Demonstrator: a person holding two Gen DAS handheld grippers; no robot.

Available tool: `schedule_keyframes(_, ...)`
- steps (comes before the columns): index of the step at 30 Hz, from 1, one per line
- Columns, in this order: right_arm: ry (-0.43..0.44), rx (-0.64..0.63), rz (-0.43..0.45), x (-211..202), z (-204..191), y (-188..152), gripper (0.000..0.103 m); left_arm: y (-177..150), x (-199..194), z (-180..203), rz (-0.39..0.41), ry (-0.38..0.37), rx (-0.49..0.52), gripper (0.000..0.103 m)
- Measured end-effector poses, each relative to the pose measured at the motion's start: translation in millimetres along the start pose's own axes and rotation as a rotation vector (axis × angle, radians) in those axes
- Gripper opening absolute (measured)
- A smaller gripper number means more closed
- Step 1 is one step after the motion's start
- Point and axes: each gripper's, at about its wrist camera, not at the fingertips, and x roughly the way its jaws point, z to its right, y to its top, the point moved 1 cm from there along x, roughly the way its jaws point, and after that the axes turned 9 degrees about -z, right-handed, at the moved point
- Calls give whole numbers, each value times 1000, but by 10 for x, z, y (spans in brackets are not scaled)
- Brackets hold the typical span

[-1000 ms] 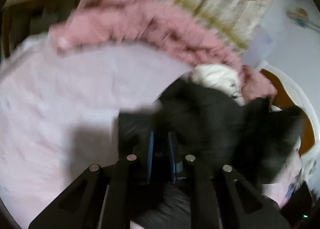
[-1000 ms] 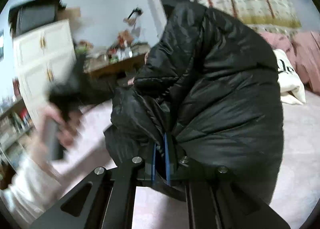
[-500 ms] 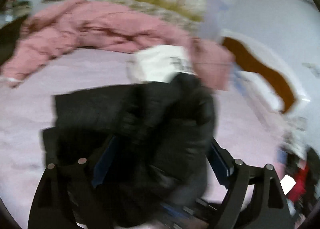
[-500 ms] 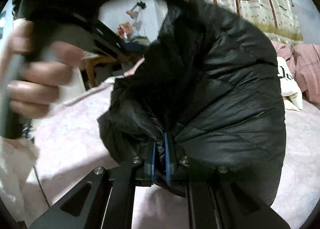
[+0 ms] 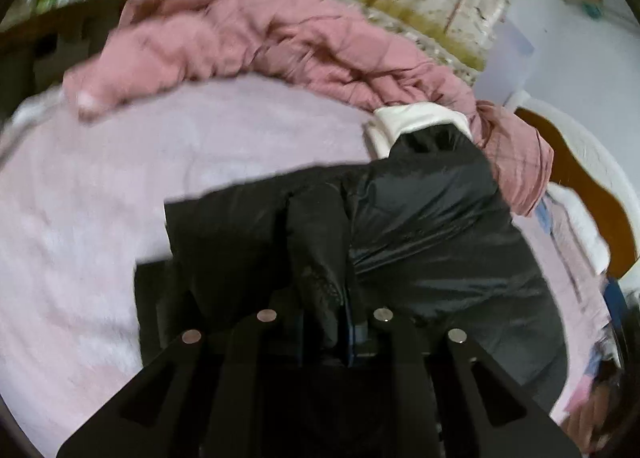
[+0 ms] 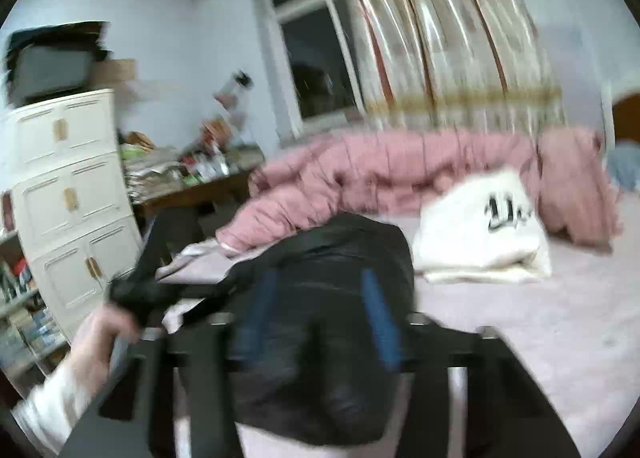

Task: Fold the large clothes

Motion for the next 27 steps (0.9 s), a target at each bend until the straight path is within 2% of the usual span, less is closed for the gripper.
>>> schedule_keyframes(2,74,56,-110,361,108,149,16,-79,105,-81,-17,-16,-12,16)
schedule_keyframes(4,113,86,-229,799,168,206,15,-151,173,-63,-16,-9,0,16)
schedule_keyframes(5,111,78,-249,903,158,196,15,-175,202,-29,-16,4,14,17)
schedule_keyframes(6,72,45,-269,1025,130,161,15,-208,230,-11,-14,13,27,17)
schedule_keyframes(7,11,11,-277,1098,106,118,15,-229,272,-20,-13,11,29,18)
schedule_keyframes(10,-53,-2,-305,1201,149,-48,14,-255,415,-108,-35,-29,-1,20)
schedule_keyframes(13,-97,-30,-343,1352,213,-265,14,-282,484,7,-29,39,78,20)
schedule_keyframes(15,-111,-48,-353,1413,241,-341,14,-306,559,5,-29,42,81,20)
schedule_keyframes(20,-138,-91,-361,1531,266,-477,14,-293,653,-105,-44,-6,40,20)
schedule_keyframes(24,-133,-89,-351,1522,281,-496,14,-304,627,-67,-33,7,51,20)
schedule_keyframes(27,-123,-130,-317,1372,203,-442,14,-270,453,-86,-3,-59,18,20)
